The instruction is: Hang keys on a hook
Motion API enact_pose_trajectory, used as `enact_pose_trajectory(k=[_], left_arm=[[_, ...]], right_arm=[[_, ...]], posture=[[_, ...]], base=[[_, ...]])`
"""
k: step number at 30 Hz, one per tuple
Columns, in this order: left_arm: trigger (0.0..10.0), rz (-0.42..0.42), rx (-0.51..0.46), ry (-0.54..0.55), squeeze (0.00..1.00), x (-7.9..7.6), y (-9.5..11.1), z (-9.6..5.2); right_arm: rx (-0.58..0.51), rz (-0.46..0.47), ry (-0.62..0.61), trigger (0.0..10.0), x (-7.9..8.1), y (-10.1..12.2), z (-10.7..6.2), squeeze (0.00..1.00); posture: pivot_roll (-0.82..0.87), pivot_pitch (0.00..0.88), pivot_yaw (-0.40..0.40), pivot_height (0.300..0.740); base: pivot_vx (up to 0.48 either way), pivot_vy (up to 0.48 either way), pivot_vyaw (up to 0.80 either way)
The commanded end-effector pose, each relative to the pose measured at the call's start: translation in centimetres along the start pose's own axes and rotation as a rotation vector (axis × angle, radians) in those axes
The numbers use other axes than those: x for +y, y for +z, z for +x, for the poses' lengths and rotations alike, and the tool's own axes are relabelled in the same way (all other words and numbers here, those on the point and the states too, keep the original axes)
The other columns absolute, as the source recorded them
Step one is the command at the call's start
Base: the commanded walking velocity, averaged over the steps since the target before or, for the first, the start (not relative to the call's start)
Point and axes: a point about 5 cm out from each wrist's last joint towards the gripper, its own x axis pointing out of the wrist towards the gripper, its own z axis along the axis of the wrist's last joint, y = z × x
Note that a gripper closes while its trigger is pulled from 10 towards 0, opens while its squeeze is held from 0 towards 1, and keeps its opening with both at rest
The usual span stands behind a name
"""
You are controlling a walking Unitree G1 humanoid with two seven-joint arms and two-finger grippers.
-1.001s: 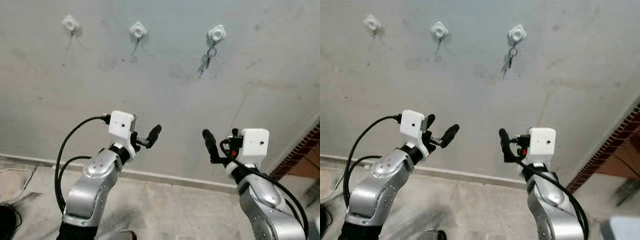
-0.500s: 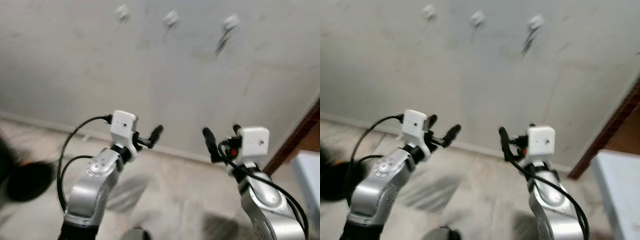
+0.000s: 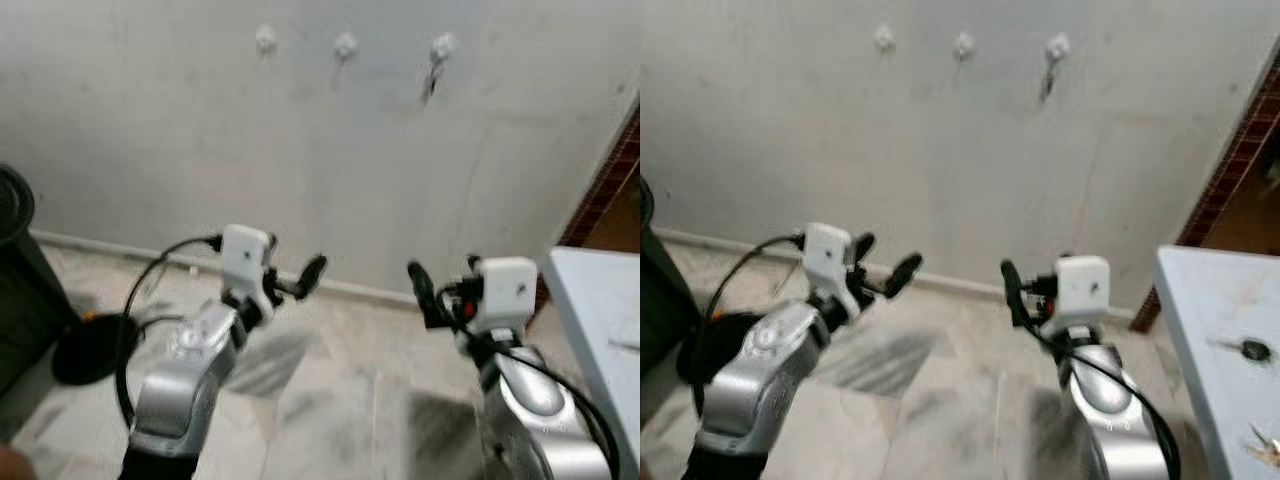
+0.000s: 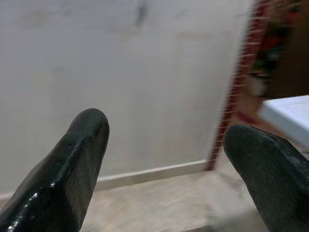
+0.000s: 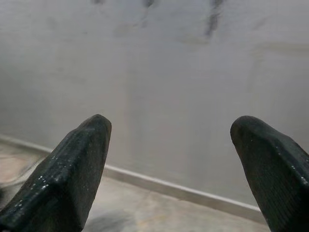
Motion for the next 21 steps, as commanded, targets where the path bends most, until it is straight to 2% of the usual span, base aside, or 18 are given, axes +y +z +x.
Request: enact_pose_trajectory(k=[1,6,7,15,18,21], left_arm=[[10.0,0.012,-0.001,0.005,0.0,0.4,0.24,-0.06],[10.0,0.007,-0.001,-0.003,0.0,0.24,0.2,0.09],[10.0,0.006,-0.001,-0.004,0.0,0.23,0.19,0.12],[10.0,0.006,0.0,-0.008,0.0,0.07,0.11,0.31],[10.0,-0.006,0.014,0.026,0.0,0.19,-0.11,0.4],[10.0,-0.01,0.021,0.028,0.0,0.27,-0.33,0.35]], right_arm=[[-0.026,0.004,-0.005,10.0,0.01,0.51,0.14,0.0],[-0.015,0.008,-0.023,10.0,-0.25,0.51,0.26,0.0],[-0.009,0.03,-0.025,10.0,-0.25,0.4,0.27,0.0],[-0.004,-0.007,-0.045,10.0,-0.48,0.36,0.28,0.0],[-0.001,-0.008,-0.044,10.0,-0.45,0.3,0.31,0.0],[-0.005,-0.005,-0.04,10.0,-0.39,0.16,0.23,0.0]], posture=[[0.04,0.0,0.016,0.74],[0.04,0.0,0.017,0.74],[0.04,0.0,0.018,0.74],[0.03,0.0,0.019,0.74],[0.03,0.0,0.018,0.74],[0.03,0.0,0.018,0.74]], base=[[0.0,0.0,0.0],[0.0,0.0,0.0],[0.0,0.0,-0.7],[0.0,0.0,-0.76],[0.0,0.0,-0.76],[0.0,0.0,0.0]])
